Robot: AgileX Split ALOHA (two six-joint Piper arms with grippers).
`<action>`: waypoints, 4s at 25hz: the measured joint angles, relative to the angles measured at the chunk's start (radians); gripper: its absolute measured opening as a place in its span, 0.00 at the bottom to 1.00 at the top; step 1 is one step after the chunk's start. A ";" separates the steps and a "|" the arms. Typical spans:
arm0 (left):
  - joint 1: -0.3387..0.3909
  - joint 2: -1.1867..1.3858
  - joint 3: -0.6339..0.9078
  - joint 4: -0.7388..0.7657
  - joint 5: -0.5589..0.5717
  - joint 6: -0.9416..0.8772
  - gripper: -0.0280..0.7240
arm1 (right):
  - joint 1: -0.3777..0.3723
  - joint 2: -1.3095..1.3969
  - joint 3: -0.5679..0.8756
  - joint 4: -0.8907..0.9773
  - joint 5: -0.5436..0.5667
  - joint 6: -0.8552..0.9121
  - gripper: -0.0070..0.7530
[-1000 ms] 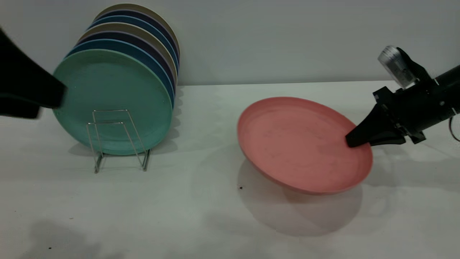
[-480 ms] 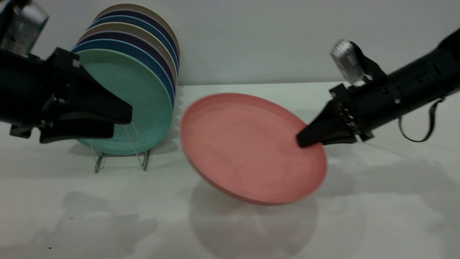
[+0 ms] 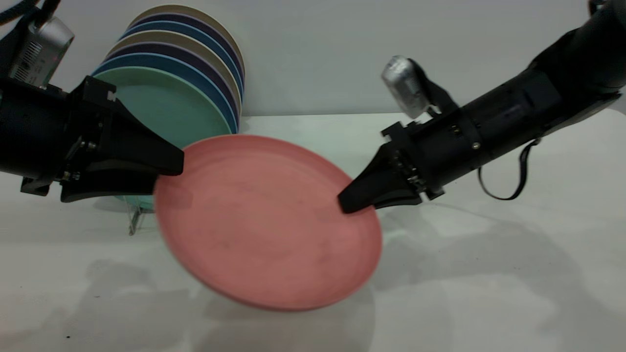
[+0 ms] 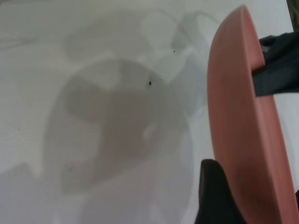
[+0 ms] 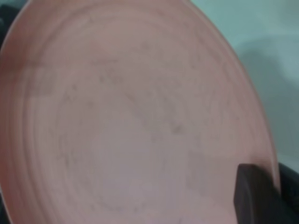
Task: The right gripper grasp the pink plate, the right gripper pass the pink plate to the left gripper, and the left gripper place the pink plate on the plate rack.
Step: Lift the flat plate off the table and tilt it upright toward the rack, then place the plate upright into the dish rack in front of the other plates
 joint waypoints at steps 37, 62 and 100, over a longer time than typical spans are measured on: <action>0.000 -0.051 -0.085 0.273 -0.142 0.058 0.10 | -0.122 -0.006 0.000 0.008 0.131 0.021 0.91; 0.000 -0.052 -0.587 0.882 -0.041 0.701 0.10 | -0.288 -0.006 0.000 -0.282 0.130 0.166 0.71; 0.000 0.069 -0.588 0.815 -0.240 0.748 0.10 | -0.288 -0.006 0.000 -0.329 0.098 0.207 0.71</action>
